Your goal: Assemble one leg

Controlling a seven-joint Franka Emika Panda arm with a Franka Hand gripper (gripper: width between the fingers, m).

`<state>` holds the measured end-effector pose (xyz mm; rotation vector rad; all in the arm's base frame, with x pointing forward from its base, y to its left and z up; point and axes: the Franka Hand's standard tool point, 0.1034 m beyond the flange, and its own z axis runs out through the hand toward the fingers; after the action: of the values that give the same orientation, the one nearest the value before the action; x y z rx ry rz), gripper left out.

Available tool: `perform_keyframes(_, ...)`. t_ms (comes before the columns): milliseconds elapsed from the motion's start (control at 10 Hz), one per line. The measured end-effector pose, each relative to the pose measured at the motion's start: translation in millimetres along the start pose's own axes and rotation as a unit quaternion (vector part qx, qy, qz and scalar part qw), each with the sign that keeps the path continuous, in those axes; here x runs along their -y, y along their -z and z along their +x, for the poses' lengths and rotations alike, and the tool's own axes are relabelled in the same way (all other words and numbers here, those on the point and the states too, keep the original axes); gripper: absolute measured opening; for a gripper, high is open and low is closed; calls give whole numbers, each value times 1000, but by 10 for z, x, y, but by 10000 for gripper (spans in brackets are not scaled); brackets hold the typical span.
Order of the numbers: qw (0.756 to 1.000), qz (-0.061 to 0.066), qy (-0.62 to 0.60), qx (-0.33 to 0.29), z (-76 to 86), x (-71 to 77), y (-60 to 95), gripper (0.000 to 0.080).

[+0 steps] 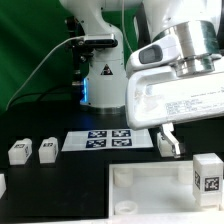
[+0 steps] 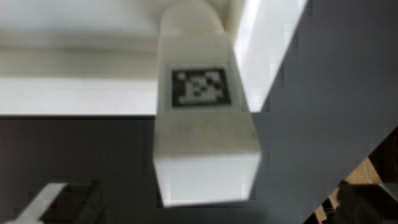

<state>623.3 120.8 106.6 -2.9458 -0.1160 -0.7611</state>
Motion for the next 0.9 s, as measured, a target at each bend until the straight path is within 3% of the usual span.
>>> perform_keyframes(500, 976, 27, -14, 218, -34, -19, -126, 649)
perform_keyframes(600, 962, 34, -18, 271, -128, -35, -139, 649)
perform_keyframes(900, 962, 34, -19, 271, -112, -77, -206, 649)
